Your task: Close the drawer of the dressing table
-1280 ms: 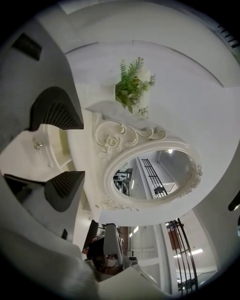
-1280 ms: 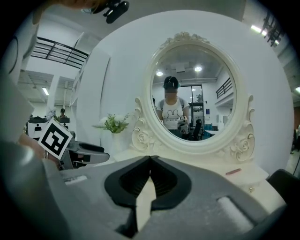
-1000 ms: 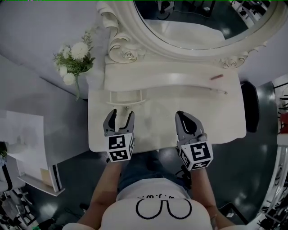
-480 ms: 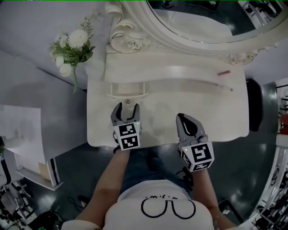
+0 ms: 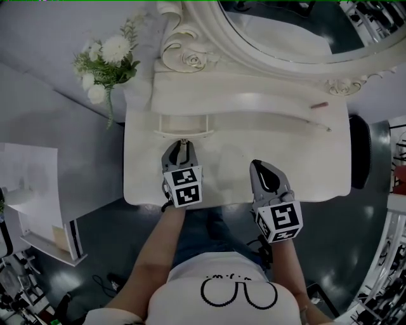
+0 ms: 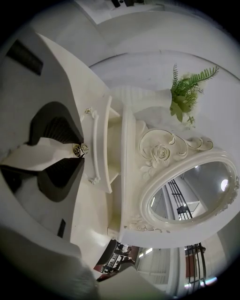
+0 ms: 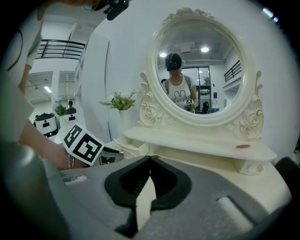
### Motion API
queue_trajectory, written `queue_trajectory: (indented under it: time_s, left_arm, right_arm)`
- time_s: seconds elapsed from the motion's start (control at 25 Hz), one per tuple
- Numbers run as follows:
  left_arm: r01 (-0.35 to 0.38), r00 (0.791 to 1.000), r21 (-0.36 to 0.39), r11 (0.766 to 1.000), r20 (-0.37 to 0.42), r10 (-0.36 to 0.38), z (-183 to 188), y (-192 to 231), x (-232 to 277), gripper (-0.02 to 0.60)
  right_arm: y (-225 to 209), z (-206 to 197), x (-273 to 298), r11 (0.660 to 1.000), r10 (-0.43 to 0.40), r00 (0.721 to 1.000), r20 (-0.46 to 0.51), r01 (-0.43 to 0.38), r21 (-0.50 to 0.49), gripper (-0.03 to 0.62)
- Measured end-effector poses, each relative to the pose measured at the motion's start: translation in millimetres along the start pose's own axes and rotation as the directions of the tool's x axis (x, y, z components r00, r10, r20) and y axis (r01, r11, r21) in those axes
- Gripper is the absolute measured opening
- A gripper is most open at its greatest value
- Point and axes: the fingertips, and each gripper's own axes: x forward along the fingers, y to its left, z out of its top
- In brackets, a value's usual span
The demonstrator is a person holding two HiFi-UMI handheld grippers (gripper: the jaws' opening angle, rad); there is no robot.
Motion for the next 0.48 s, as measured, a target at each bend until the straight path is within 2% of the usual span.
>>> queue_trajectory:
  time_s: [0.48]
  left_arm:
    - [0.013,1.0,-0.017,1.0,0.003,-0.013,17.8,0.9,-1.7,0.094]
  right_arm:
    - [-4.8,24.0,6.0,1.0,-0.021,0.999,0.047,0.021,0.004,0.002]
